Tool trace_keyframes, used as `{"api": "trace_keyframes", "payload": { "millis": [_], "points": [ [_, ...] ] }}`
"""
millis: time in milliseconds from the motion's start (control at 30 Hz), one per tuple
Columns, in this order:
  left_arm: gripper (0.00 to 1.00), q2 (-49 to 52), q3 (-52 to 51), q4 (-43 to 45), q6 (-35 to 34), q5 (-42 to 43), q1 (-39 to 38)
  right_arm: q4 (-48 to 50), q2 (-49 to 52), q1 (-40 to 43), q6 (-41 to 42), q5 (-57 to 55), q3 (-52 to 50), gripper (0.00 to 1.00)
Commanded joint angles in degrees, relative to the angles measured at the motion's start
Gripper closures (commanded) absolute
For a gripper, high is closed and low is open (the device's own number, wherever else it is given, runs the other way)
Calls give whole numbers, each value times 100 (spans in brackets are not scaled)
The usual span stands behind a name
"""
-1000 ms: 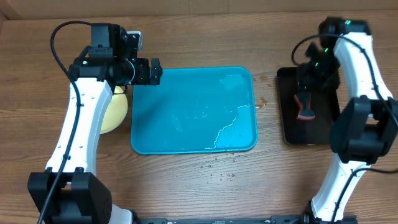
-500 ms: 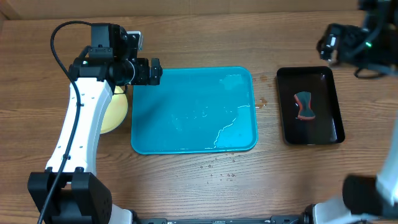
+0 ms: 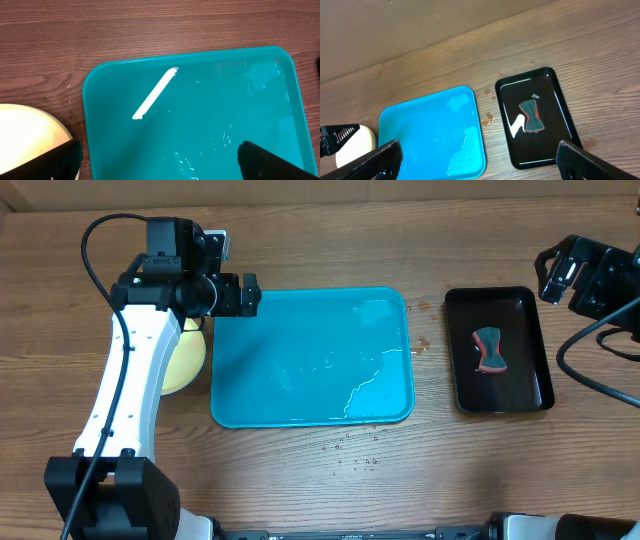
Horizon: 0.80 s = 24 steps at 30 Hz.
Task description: Clean dirty plates on tray and stack at the side
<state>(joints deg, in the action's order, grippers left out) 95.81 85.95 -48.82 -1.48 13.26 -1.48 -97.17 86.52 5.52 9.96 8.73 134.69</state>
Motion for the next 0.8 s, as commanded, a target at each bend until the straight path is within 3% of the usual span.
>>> {"api": "trace_keyframes", "payload": {
  "millis": [0,133,333,500,767],
  "points": [
    [0,50,46,0,20,-15,-11,15,-72,-28,55,-28,85,0],
    [0,50,46,0,20,-15,-11,313,-164,-79,55,-116,57,0],
    [0,50,46,0,20,-15,-11,1563,-754,-492,52,-376,-640,0],
    [0,50,46,0,20,-15,-11,3067,-1683,-675,31,-525,-2326,0],
    [0,50,46,0,20,-15,-9,5436,-3617,-772,35,-525,-6054,0]
  ]
}}
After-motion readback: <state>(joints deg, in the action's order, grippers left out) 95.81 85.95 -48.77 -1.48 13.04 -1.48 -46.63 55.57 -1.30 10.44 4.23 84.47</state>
